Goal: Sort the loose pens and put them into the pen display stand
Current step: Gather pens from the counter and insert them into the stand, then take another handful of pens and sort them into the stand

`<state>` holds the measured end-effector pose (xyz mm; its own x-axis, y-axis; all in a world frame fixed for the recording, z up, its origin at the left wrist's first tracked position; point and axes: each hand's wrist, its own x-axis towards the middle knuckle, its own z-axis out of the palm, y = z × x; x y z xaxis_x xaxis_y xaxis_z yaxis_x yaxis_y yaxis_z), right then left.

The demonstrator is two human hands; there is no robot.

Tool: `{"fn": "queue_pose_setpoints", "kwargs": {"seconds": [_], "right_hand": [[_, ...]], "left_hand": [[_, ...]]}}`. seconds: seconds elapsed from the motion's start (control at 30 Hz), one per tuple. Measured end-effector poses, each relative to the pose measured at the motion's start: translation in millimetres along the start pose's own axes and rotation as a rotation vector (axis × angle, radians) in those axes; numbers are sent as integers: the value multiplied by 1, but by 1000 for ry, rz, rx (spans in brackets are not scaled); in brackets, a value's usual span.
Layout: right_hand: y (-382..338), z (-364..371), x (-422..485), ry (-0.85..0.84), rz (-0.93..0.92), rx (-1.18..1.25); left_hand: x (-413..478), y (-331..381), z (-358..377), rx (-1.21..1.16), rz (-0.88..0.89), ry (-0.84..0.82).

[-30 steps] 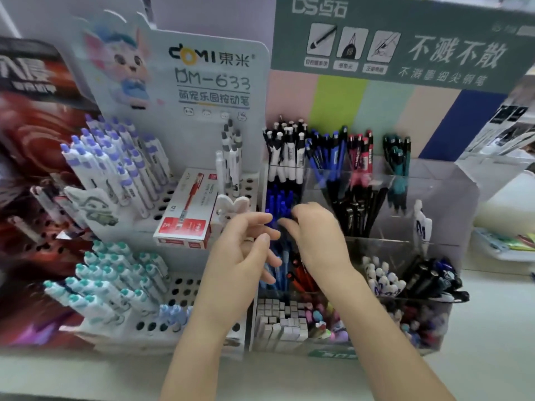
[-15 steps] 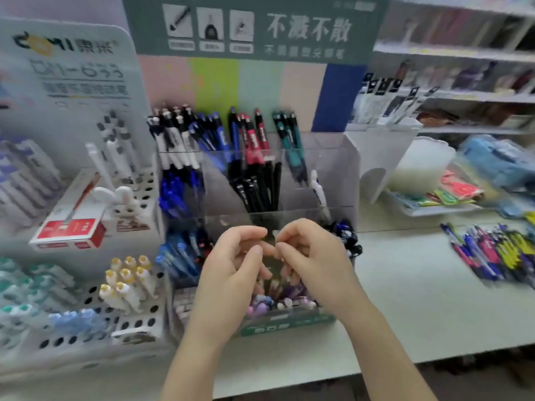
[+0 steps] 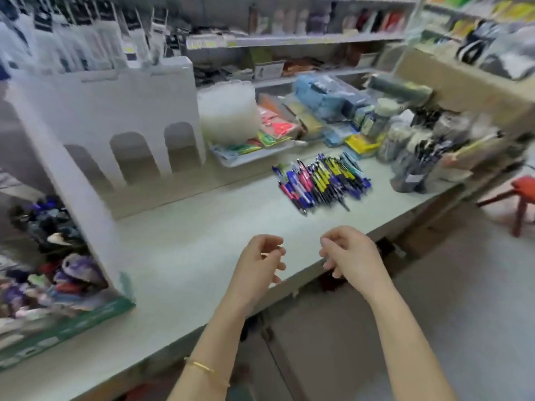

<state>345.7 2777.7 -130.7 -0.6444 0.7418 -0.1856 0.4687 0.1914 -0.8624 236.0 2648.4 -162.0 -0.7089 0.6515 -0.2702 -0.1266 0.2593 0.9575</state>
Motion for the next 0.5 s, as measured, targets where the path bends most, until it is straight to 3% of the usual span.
{"fn": "queue_pose_setpoints", "kwargs": {"seconds": [0.23,0.5], "right_hand": [[40,-44,77,-44,62,67],[66,-86,208,-164,108,-7]], "left_hand": [[92,-23,75,195,-83,157],[237,-25,141,438,-110,487]]}}
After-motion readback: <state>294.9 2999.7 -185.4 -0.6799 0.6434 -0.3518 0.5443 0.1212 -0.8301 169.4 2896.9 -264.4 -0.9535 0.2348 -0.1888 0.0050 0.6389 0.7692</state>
